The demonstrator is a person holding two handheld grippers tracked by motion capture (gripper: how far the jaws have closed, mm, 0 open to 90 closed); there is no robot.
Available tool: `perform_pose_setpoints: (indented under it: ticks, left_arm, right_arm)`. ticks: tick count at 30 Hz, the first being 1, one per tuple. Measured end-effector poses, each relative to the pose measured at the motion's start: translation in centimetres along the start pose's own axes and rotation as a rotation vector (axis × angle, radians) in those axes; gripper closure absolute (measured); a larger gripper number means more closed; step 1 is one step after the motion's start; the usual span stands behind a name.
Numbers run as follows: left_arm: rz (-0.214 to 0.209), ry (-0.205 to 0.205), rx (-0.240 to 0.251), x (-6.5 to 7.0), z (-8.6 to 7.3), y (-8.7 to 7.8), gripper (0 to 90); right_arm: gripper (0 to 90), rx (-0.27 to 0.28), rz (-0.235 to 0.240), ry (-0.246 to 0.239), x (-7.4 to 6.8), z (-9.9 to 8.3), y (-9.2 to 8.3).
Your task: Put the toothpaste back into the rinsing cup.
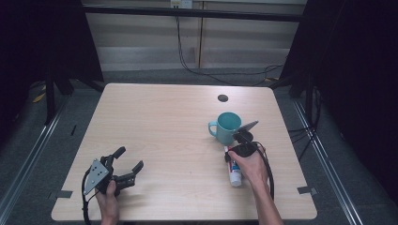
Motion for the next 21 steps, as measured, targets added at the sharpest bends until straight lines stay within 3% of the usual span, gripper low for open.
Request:
perform_pose_setpoints:
  ticks: [4, 7, 11, 15, 21]
  left_arm:
    - [0.0, -0.003, -0.001, 0.01, -0.01, -0.01, 15.4]
    - [0.0, 0.001, -0.001, -0.01, 0.0, -0.01, 15.4]
    - [0.0, 0.0, -0.002, -0.01, -0.01, -0.01, 15.4]
    - [0.0, 0.0, -0.002, -0.01, -0.01, -0.01, 15.4]
    - [0.001, -0.003, -0.007, 0.02, -0.04, 0.02, 15.4]
  right_arm:
    - [33.5, -0.007, -0.007, -0.059, -0.03, -0.14, 0.04]
    - [35.1, -0.005, -0.014, -0.067, -0.05, -0.17, 0.05]
    - [44.7, -0.038, -0.002, -0.089, -0.09, -0.32, -0.17]
    - [55.7, -0.046, 0.047, -0.089, 0.11, -0.46, -0.42]
    - [61.1, -0.035, 0.082, -0.102, 0.13, -0.6, -0.67]
Point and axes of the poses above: each handheld gripper's, and its own axes: y roughly forward along the jaws, z roughly out of its top, x roughly to its right, the point moved 7 cm from there along y, roughly forward along the jaws, and after that the axes turned 4 degrees about y, right-handed, at the moved point
